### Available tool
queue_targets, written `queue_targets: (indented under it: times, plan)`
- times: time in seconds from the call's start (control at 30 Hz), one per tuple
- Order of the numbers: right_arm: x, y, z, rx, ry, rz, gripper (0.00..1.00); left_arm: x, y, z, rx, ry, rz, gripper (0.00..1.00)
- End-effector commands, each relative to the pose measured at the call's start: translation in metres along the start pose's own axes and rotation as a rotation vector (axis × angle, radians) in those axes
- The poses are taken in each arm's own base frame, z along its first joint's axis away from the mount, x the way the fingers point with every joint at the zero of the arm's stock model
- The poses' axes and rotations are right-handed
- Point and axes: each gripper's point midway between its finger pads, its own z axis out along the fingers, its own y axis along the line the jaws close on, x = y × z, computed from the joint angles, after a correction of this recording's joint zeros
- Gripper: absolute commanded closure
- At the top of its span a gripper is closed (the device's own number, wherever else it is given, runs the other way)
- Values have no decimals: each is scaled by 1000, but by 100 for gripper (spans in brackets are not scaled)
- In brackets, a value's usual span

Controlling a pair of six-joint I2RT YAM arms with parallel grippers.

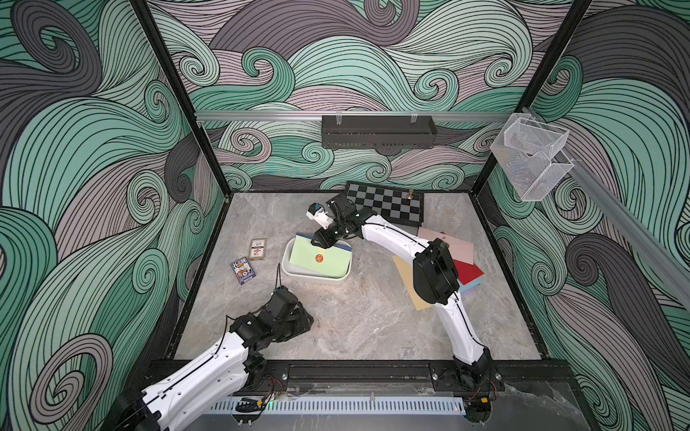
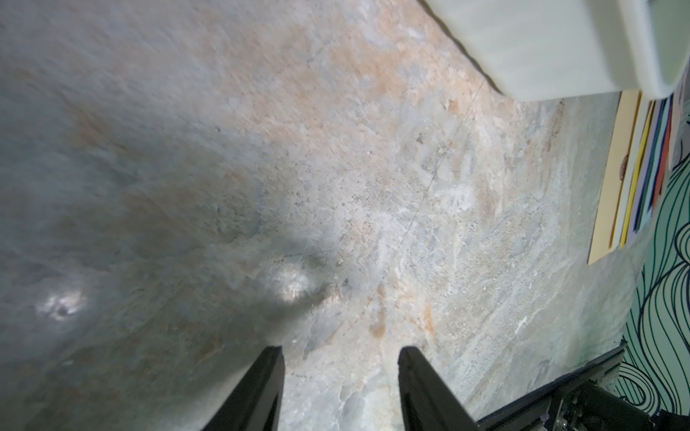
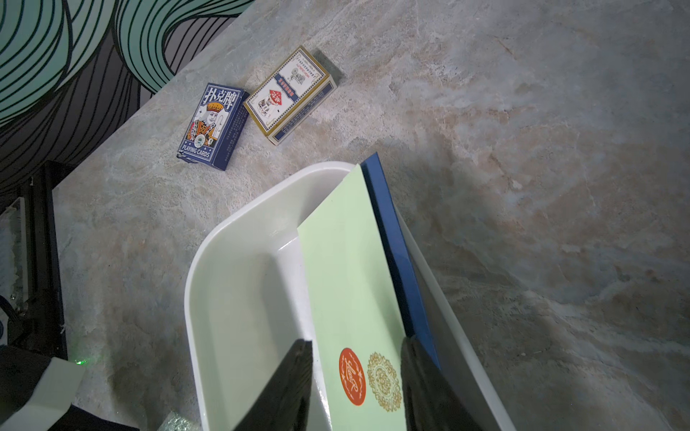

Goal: Put the sealed envelopes into the storage box
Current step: Place the envelope in the storage box.

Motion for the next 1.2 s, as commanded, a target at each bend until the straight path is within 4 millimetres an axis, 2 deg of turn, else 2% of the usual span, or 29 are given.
queue_targets:
  times: [0.0,0.13,0.43,0.6,0.8,1.17]
  plan:
    - [2,-5,-1,27,18,-22,52,-2,-1,1,6,0,12,46]
    - [2,-12,-2,65,19,-66,46,-2,-2,1,9,0,14,46]
    - [9,-27,6,107,42,-90,45,-2,-2,1,9,2,14,47]
    - [18,-28,15,81,62,-81,44,-2,-2,1,10,1,14,46]
    - [25,-19,17,23,82,-74,45,-1,-2,1,13,-1,13,47]
    - [15,-1,0,-33,53,-94,50,-1,-1,2,11,-1,13,47]
